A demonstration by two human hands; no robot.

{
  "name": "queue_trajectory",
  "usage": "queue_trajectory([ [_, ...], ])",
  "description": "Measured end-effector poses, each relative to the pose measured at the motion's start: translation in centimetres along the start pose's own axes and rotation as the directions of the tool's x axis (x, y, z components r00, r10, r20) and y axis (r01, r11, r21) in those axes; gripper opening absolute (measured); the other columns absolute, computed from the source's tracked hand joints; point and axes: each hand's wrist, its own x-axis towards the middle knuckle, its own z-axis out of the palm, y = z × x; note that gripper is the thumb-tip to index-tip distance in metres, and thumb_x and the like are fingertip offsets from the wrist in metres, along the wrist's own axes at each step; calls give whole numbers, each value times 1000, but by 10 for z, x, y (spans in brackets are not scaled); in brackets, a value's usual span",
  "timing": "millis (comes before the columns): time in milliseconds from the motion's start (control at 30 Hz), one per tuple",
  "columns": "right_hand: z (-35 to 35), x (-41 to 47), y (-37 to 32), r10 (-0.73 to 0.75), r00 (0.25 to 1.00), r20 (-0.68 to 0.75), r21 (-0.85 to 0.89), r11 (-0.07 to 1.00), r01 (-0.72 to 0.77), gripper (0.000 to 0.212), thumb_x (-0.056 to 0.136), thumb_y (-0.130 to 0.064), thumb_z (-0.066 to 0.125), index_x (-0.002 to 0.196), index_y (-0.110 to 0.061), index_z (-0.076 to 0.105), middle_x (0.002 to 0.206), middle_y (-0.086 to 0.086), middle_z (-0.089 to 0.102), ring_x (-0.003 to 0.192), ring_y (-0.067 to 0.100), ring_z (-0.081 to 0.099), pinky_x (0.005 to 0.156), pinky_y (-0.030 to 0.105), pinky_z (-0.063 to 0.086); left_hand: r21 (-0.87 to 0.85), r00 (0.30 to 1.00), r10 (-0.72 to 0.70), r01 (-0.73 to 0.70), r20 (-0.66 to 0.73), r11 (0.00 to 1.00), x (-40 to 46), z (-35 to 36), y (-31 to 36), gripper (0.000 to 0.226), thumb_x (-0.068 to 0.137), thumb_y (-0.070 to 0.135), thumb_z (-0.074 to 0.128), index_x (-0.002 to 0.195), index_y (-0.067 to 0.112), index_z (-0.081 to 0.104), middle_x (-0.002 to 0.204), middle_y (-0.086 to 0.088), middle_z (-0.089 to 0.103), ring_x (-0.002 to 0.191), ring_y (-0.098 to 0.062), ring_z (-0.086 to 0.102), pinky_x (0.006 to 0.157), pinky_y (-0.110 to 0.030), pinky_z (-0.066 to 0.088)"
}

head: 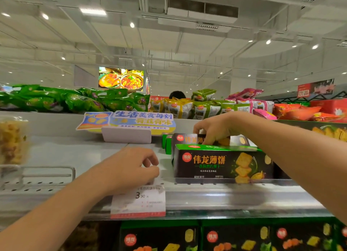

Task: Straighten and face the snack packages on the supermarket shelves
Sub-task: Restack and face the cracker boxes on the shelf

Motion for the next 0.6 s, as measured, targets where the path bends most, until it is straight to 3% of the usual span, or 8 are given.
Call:
queue_trajectory([
  [100, 3, -7, -2, -30, 999, -27, 47, 998, 32, 41, 82, -15, 75, 112, -33, 52, 114, 6, 66, 92, 24, 72, 72, 38, 61, -6, 1000, -19, 19, 17, 1000, 1, 0, 1, 10, 87, 45, 55, 95, 42, 60, 98, 24, 59, 88, 5, 55, 72, -19, 44],
  [167, 0, -16, -5, -92, 988, -123, 126, 986, 108, 52, 79, -19, 78, 119, -34, 49, 113, 1, 66, 91, 20, 71, 68, 35, 60, 11, 998, -37, 37, 46, 999, 1, 0, 1, 16, 87, 43, 53, 93, 36, 66, 89, 21, 65, 83, 4, 58, 72, -21, 47],
  [267, -11, -39, -13, -199, 890, -410, -4, 976, 217, 73, 74, -28, 82, 135, -35, 42, 103, -13, 62, 87, 8, 63, 63, 24, 51, 50, 996, -59, 55, 73, 997, 0, -2, 2, 25, 87, 44, 49, 86, 32, 70, 83, 16, 69, 74, 1, 62, 70, -25, 52],
  [333, -21, -57, -22, -231, 809, -541, -112, 973, 203, 82, 70, -36, 83, 140, -34, 40, 92, -21, 59, 79, 1, 60, 58, 19, 43, 73, 995, -54, 48, 87, 996, 0, -3, 2, 27, 88, 44, 46, 87, 31, 69, 84, 16, 68, 75, 2, 60, 67, -25, 50],
  [433, -29, -86, -30, -236, 815, -529, -134, 972, 195, 75, 59, -47, 85, 126, -40, 53, 84, -20, 68, 69, -1, 65, 58, 22, 51, 98, 990, -51, 38, 131, 994, 1, -3, 4, 27, 91, 43, 43, 87, 30, 66, 85, 15, 66, 78, 1, 58, 64, -25, 46],
  [567, -18, -108, -32, -223, 885, -409, -156, 972, 173, 62, 64, -37, 86, 118, -41, 55, 82, -26, 69, 69, -4, 66, 57, 19, 51, 133, 985, -33, 11, 169, 991, 3, -6, 5, 27, 91, 40, 43, 76, 27, 60, 85, 11, 62, 80, -5, 56, 71, -28, 46],
  [600, -15, -111, -31, -209, 900, -383, -137, 976, 168, 62, 66, -35, 86, 120, -38, 57, 85, -22, 71, 72, -1, 67, 61, 24, 55, 140, 983, -31, 6, 179, 990, 3, -6, 5, 27, 92, 40, 42, 74, 27, 59, 86, 10, 61, 81, -6, 55, 71, -29, 45],
])
